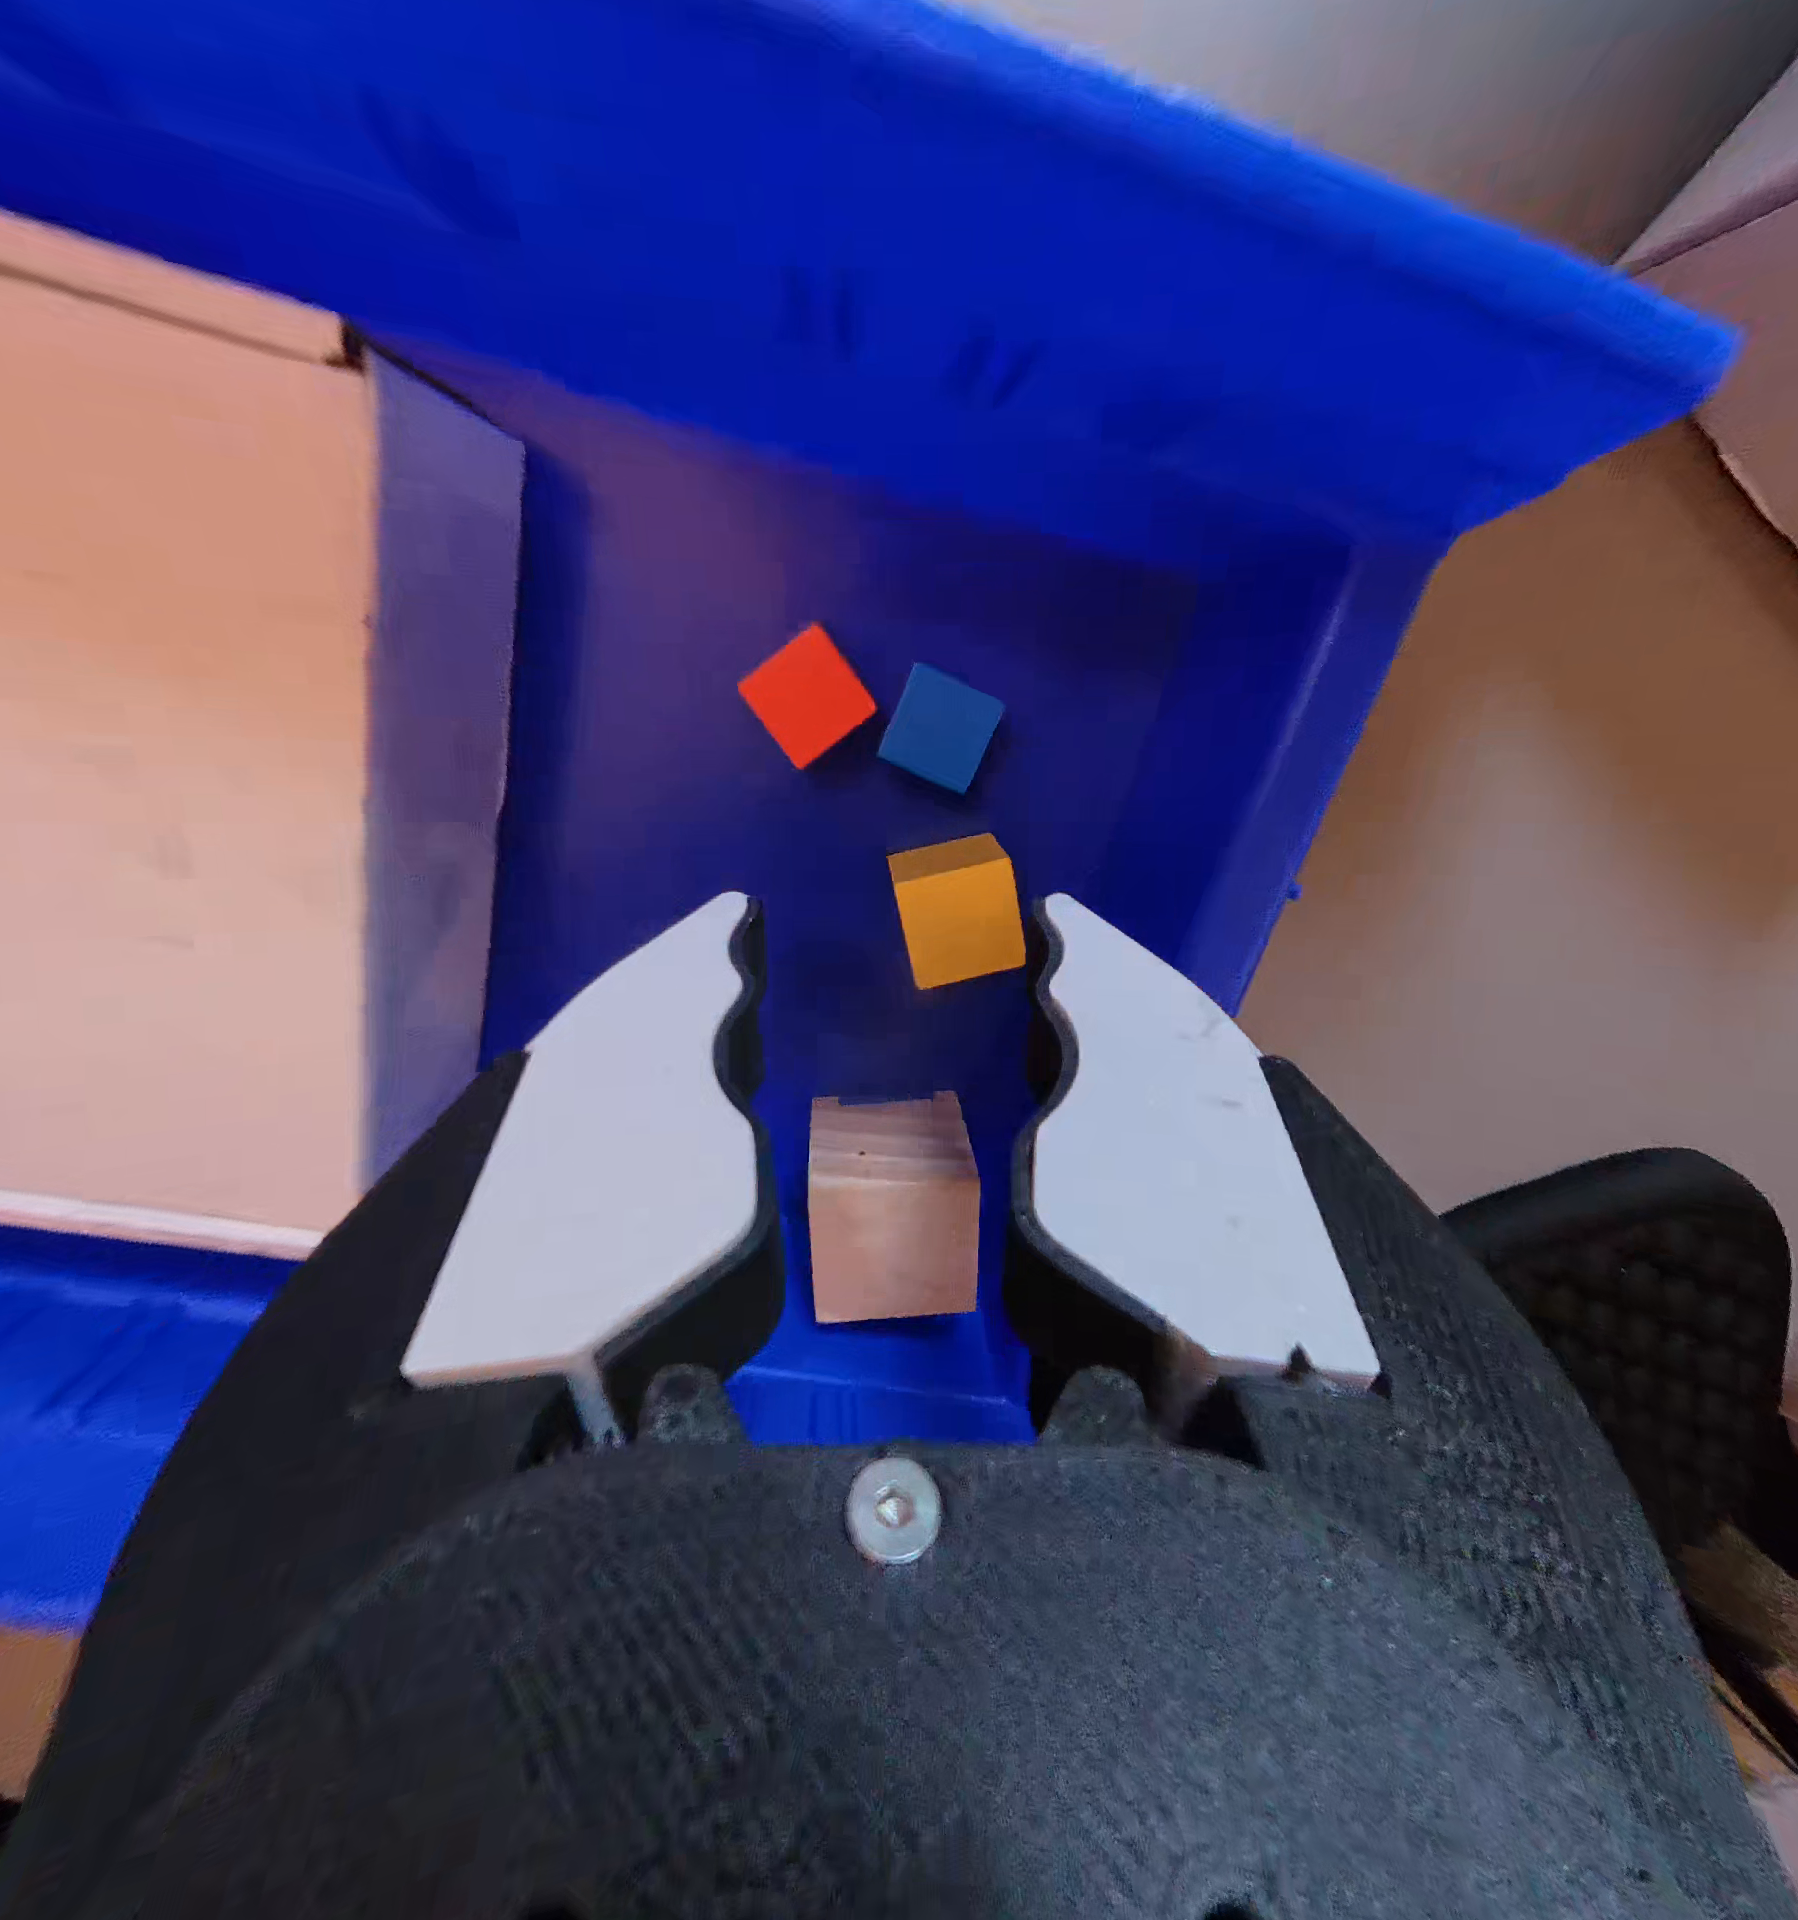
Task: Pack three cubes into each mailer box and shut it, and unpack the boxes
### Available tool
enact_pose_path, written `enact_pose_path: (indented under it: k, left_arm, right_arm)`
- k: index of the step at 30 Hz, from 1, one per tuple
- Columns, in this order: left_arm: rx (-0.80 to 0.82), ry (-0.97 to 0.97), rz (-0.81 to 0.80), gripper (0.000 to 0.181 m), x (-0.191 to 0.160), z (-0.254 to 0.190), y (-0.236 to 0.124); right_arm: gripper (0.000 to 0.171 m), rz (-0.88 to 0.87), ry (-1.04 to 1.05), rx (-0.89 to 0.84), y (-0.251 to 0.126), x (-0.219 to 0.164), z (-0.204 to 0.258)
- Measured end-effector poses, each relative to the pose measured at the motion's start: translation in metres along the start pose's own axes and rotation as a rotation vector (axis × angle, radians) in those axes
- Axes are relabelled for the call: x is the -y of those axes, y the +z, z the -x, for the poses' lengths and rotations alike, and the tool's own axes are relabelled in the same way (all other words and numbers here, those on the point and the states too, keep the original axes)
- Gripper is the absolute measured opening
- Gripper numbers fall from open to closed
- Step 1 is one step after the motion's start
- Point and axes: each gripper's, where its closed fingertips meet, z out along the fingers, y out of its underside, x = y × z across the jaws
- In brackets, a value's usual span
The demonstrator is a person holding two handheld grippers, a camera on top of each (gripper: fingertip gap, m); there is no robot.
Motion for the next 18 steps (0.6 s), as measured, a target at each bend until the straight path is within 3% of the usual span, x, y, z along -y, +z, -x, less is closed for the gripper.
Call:
enact_pose_path:
  k: [1, 12, 18]
  left_arm:
    - [-0.009, -0.009, 0.011, 0.048, -0.004, 0.001, 0.006]
    - [0.089, 0.071, -0.016, 0.05, 0.015, 0.015, 0.031]
    - [0.018, 0.129, -0.047, 0.047, 0.034, 0.015, 0.036]
  right_arm:
    - [0.082, -0.002, 0.004, -0.002, -0.001, -0.001, 0.002]
    - [0.082, -0.007, 0.059, -0.021, -0.004, -0.02, 0.008]
    - [0.08, -0.024, 0.073, -0.025, -0.005, -0.019, 0.005]
